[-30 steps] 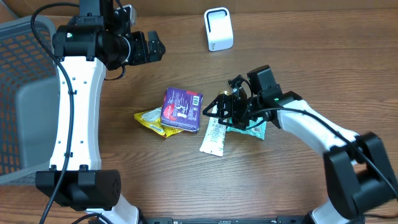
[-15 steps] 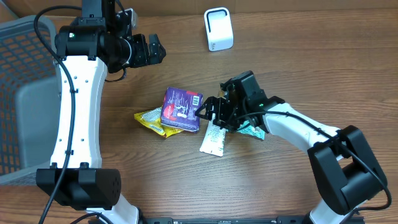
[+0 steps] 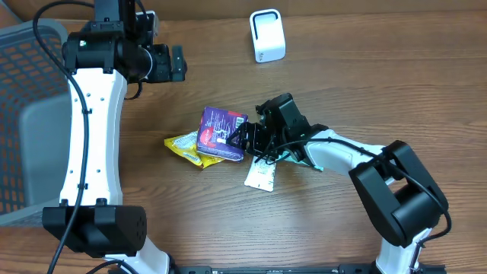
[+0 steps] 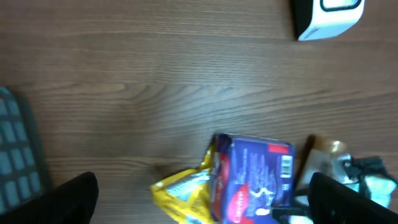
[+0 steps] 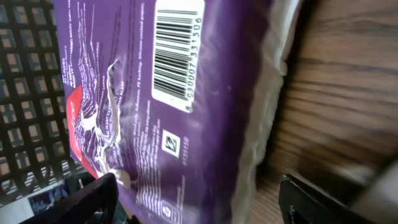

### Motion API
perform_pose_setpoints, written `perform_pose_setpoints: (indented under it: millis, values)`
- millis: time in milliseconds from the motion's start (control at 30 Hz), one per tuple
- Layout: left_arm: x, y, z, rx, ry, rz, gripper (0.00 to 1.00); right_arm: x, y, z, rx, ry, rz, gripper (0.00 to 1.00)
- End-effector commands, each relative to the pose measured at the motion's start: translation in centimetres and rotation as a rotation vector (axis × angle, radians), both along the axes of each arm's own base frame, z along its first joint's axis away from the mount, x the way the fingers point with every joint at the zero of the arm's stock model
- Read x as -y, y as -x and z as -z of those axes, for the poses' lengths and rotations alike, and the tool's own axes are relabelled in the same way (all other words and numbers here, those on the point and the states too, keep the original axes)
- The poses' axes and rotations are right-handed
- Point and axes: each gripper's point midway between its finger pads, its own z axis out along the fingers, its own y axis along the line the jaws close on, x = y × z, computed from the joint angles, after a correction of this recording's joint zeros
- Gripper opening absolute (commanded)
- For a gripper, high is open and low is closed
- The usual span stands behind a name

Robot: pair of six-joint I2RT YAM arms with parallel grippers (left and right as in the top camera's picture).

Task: Scan the item barcode

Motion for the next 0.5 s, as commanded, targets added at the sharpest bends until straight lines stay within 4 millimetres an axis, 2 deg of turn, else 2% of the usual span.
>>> perform_pose_setpoints:
  millis: [0,233,467]
  values:
    - [-0.6,-0.1,0.7,-0.012,-0.057,0.051,1.00,-0.3,0.4,1.6,-0.043,0.016,0.004,0.80]
    - [-0.6,-0.1,0.7,-0.012,-0.056,0.051,1.00,-0.2,0.3,3.0,-0.078,0.032,0.030,0.72]
    - [-0.6,-0.1,0.7,-0.012,-0.056,0.051,1.00,-0.2,0.3,3.2,-0.081,0.032,0.029,0.45]
